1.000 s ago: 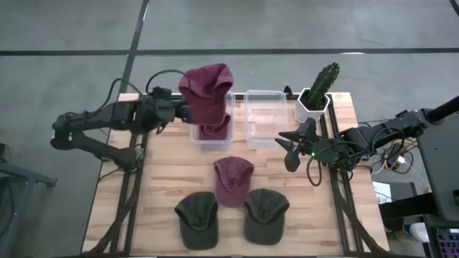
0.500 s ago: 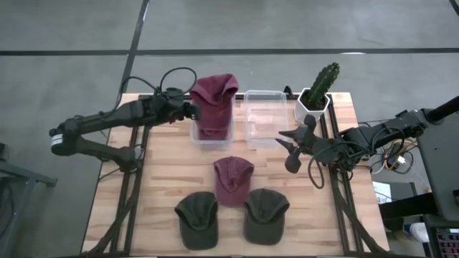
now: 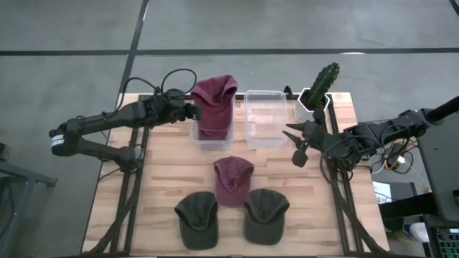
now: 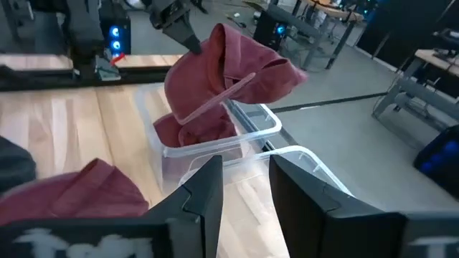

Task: Pick & Place hat
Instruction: Put the left red cap into the left transparent bin

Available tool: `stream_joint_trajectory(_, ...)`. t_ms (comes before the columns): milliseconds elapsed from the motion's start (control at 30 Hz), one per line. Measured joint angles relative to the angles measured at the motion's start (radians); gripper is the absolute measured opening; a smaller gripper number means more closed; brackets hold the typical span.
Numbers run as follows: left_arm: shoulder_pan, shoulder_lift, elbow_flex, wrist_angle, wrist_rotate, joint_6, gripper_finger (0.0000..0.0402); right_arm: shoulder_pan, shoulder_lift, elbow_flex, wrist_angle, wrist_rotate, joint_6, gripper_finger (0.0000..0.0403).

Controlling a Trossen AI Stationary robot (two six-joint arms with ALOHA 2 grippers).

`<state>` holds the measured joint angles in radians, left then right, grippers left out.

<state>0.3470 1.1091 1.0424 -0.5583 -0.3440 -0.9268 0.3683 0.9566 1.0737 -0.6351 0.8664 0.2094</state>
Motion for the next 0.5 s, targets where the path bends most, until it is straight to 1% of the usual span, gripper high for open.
stream_joint_trajectory(100,0.011,0.004,0.0,0.0,0.014,-0.001,0.0004,0.0,-0.025,0.0,-0.03,-0.019,0.016,0.0104)
stream_joint_trajectory(233,0.023,0.014,0.0,-0.001,0.02,-0.001,0.0004,0.0,-0.055,-0.003,-0.062,-0.157,0.015,0.0102)
stream_joint_trajectory(300,0.029,0.019,0.0,-0.001,0.022,-0.001,0.0004,0.0,-0.067,-0.013,-0.062,-0.204,0.016,0.0103)
stream_joint_trajectory(400,0.04,0.032,-0.001,-0.002,0.04,-0.001,0.0004,0.0,-0.086,-0.044,-0.055,-0.222,0.024,0.0107)
stream_joint_trajectory(500,0.053,0.049,-0.001,-0.003,0.062,-0.001,0.0004,-0.001,-0.113,-0.095,0.002,-0.228,0.021,0.0109)
